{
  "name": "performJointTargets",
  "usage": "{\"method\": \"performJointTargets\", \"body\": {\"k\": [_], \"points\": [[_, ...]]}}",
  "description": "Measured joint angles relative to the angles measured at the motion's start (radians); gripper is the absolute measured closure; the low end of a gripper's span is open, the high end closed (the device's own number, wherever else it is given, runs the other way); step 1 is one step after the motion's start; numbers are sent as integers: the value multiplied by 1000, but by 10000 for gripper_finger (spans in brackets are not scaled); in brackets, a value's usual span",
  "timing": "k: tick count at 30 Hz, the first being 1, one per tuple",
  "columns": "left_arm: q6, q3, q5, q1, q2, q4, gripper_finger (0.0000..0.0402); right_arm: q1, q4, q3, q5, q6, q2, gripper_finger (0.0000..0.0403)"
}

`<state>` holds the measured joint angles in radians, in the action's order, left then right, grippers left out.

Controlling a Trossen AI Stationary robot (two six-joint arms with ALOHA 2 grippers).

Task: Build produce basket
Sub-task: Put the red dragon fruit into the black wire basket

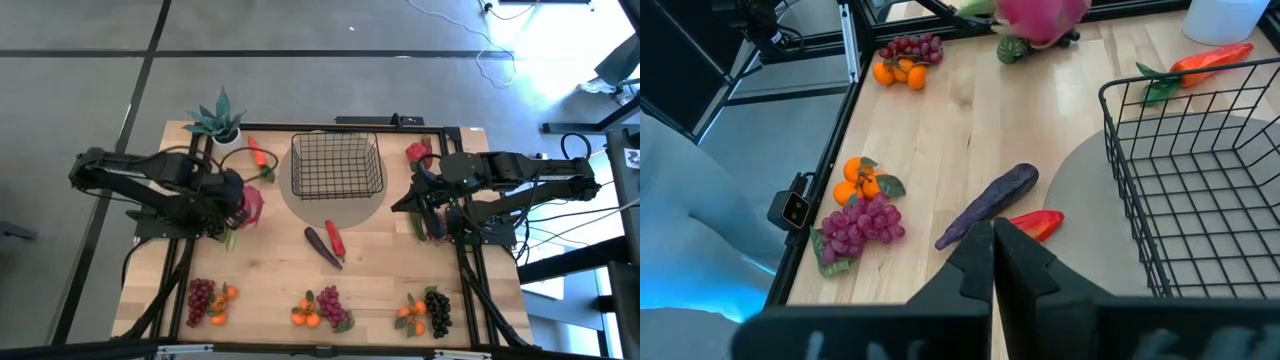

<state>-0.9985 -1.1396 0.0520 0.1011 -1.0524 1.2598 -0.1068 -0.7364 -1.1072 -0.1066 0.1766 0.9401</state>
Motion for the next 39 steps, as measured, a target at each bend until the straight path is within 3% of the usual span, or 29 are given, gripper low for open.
{"method": "performJointTargets", "body": {"k": [11,23,27,34,39], "points": [[291,-238,-123,-139,-125,18,401,0,24,0,0,1,0,402],[541,-630,-356,-335,-397,68,401,-6,34,0,10,-56,0,402],[633,-735,-386,-406,-504,124,401,-5,27,-1,88,-55,0,402],[741,-795,-547,-526,-652,128,401,-3,-102,-103,209,-41,37,402],[800,-796,-499,-593,-740,113,401,39,-231,-214,230,1,102,402]]}}
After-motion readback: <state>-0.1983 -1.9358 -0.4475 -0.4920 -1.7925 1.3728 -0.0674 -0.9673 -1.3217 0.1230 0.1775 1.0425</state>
